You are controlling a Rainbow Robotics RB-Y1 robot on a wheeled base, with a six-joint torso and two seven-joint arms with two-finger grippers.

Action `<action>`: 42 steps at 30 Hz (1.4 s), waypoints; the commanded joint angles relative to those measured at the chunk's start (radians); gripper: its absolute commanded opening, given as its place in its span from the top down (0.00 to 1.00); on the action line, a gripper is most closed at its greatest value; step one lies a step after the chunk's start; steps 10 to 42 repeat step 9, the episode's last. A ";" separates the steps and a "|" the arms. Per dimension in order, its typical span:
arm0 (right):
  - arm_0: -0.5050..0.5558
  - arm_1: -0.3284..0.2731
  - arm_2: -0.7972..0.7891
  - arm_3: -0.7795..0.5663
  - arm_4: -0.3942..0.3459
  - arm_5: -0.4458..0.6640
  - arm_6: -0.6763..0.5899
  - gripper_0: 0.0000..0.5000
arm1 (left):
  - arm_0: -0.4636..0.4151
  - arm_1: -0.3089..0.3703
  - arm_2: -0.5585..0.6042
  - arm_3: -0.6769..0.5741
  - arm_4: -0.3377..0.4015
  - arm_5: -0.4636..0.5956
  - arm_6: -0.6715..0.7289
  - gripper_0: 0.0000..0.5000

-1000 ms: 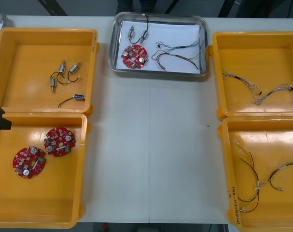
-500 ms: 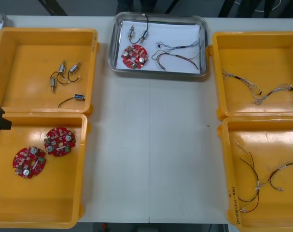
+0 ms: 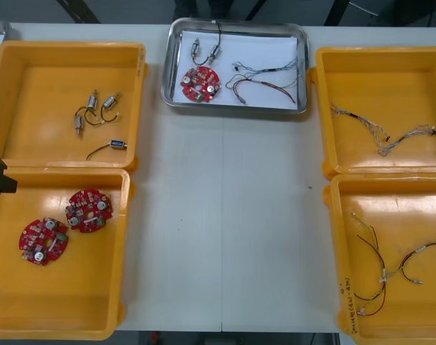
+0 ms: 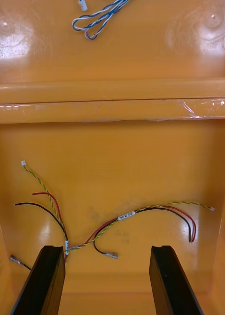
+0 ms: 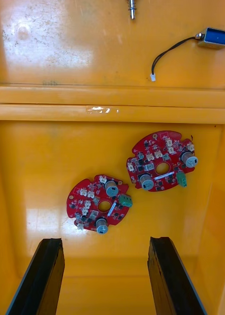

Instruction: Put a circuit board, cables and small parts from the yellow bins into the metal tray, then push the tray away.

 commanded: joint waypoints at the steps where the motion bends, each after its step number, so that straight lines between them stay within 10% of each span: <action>1: 0.015 -0.040 -0.030 -0.031 -0.008 0.002 0.014 0.00 | 0.014 0.043 0.030 -0.026 0.006 0.006 -0.081 0.00; 42: 0.015 -0.040 -0.030 -0.031 -0.008 0.002 0.014 0.00 | 0.014 0.043 0.030 -0.026 0.006 0.006 -0.081 0.00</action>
